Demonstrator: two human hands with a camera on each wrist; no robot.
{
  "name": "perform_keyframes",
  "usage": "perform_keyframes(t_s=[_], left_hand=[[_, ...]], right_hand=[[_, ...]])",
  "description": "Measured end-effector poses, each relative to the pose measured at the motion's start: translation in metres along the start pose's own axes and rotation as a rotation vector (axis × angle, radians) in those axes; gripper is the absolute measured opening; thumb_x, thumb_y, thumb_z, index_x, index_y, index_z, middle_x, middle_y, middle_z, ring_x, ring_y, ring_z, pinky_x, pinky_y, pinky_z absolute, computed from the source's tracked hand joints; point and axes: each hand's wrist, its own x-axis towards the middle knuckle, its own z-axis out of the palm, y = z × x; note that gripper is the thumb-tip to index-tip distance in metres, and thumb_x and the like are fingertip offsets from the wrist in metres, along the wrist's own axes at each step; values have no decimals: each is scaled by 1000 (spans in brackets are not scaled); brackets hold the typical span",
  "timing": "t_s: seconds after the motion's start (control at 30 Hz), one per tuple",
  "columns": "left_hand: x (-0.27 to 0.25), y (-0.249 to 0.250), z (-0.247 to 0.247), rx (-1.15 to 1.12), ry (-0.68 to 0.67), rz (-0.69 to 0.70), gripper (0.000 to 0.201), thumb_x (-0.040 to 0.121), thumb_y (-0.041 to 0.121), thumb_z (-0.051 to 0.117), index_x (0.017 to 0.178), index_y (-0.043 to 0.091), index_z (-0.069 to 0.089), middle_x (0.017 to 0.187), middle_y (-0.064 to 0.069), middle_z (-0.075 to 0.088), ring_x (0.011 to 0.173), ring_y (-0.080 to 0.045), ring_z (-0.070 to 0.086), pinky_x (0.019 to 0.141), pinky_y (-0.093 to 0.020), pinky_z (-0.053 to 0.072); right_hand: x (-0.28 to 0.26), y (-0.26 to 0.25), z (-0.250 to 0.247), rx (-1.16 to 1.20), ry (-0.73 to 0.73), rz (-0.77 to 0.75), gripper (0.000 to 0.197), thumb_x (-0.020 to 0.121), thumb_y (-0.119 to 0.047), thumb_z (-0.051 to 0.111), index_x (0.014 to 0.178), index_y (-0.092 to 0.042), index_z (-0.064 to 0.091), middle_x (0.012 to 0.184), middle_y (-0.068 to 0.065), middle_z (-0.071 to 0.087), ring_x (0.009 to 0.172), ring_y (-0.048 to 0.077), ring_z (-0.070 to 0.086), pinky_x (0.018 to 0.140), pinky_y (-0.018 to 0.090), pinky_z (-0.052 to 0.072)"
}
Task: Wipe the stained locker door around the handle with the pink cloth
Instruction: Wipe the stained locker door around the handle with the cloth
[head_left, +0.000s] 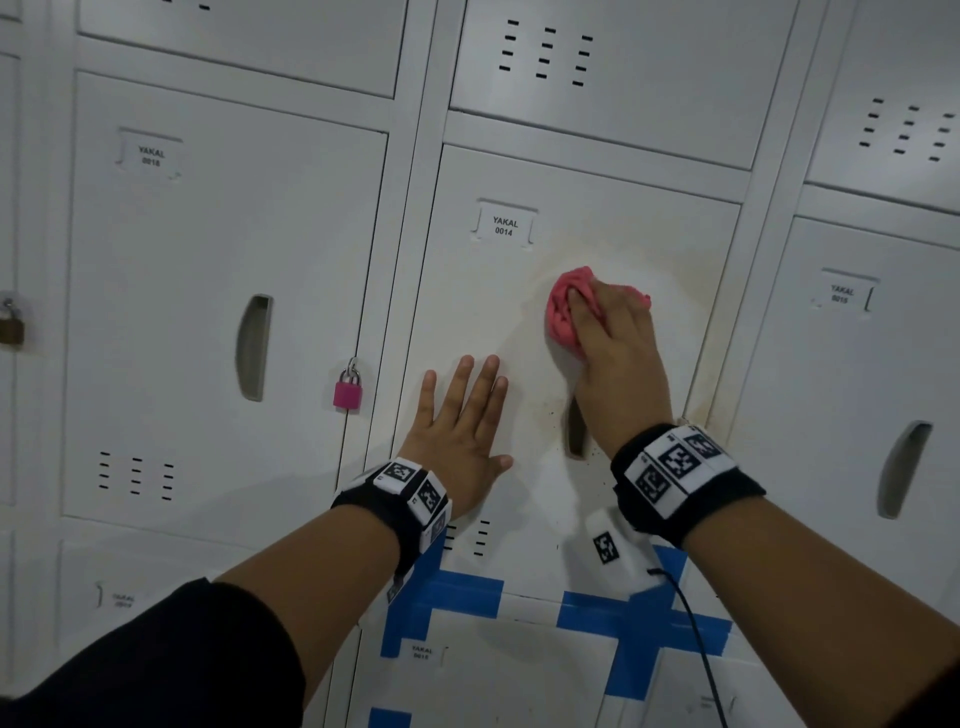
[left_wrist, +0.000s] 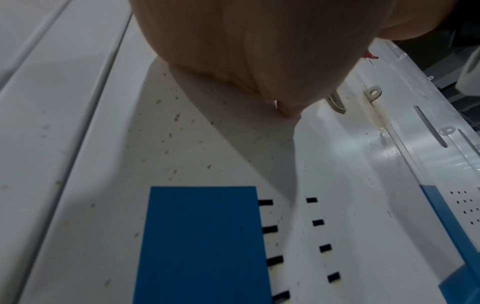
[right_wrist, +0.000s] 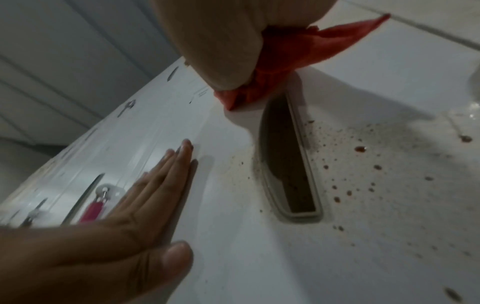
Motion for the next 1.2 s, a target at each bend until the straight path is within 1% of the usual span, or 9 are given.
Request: perform_keyframes(t_s=[0.17, 0.33, 0.53, 0.7, 0.8, 0.9, 1.03, 1.13, 1.2], left_hand=[[0, -2, 4, 3, 48, 22, 91, 91, 59, 26, 146, 9, -27, 155, -12, -31, 144, -36, -26, 112, -60, -19], [1, -3, 4, 20, 37, 0, 90, 90, 61, 22, 149, 7, -19, 158, -12, -24, 146, -35, -20, 114, -59, -16], [1, -2, 3, 32, 43, -7, 95, 90, 63, 27, 147, 7, -23, 157, -14, -28, 145, -36, -23, 114, -60, -14], [1, -2, -1, 31, 3, 1, 91, 92, 63, 22, 148, 5, -19, 157, -16, -26, 146, -38, -20, 114, -61, -14], [1, -2, -3, 30, -6, 10, 91, 92, 61, 23, 145, 8, -29, 154, -12, -35, 143, -35, -27, 112, -59, -21], [0, 0, -6, -4, -37, 7, 94, 93, 60, 26, 137, 12, -42, 147, -8, -47, 138, -32, -39, 108, -58, -28], [2, 4, -11, -3, -110, -34, 98, 94, 60, 29, 130, 13, -50, 140, -7, -56, 131, -30, -48, 105, -56, -33], [3, 6, -14, 2, -155, -49, 97, 94, 61, 25, 126, 12, -53, 136, -7, -60, 128, -30, -52, 104, -56, -33], [3, 5, -14, 10, -165, -51, 95, 94, 61, 22, 125, 12, -53, 135, -8, -60, 127, -31, -53, 103, -56, -34]], right_hand=[[-13, -8, 8, -53, -14, -104, 64, 77, 3, 65, 139, -6, 50, 147, 14, 44, 134, 38, 37, 110, 39, 30], [-40, -11, 9, -58, -90, -347, 49, 83, -4, 51, 131, -4, 56, 141, 16, 52, 131, 34, 41, 112, 48, 34], [-70, -1, 11, -79, -245, -463, 52, 84, -4, 44, 135, -12, 55, 138, 8, 54, 130, 30, 46, 112, 50, 34], [-68, 8, 2, -69, -254, -578, 53, 72, 7, 67, 122, -13, 65, 125, 5, 63, 122, 29, 53, 109, 46, 40], [-45, 4, -10, -1, -151, -503, 51, 77, -1, 73, 126, -9, 62, 129, 9, 61, 124, 29, 50, 110, 43, 39], [-15, 1, -20, 77, -15, -259, 50, 86, -14, 64, 135, -8, 54, 139, 11, 52, 131, 31, 43, 112, 44, 37], [16, 1, -9, 113, -2, -15, 56, 91, -4, 54, 145, -9, 40, 149, 13, 40, 136, 32, 32, 115, 36, 25], [20, -11, 4, 50, -65, -68, 60, 86, 0, 58, 144, -7, 43, 149, 14, 40, 137, 35, 32, 115, 47, 30], [12, -19, 6, 44, -103, -180, 51, 88, -7, 51, 139, -7, 49, 145, 14, 46, 134, 36, 36, 112, 49, 34]])
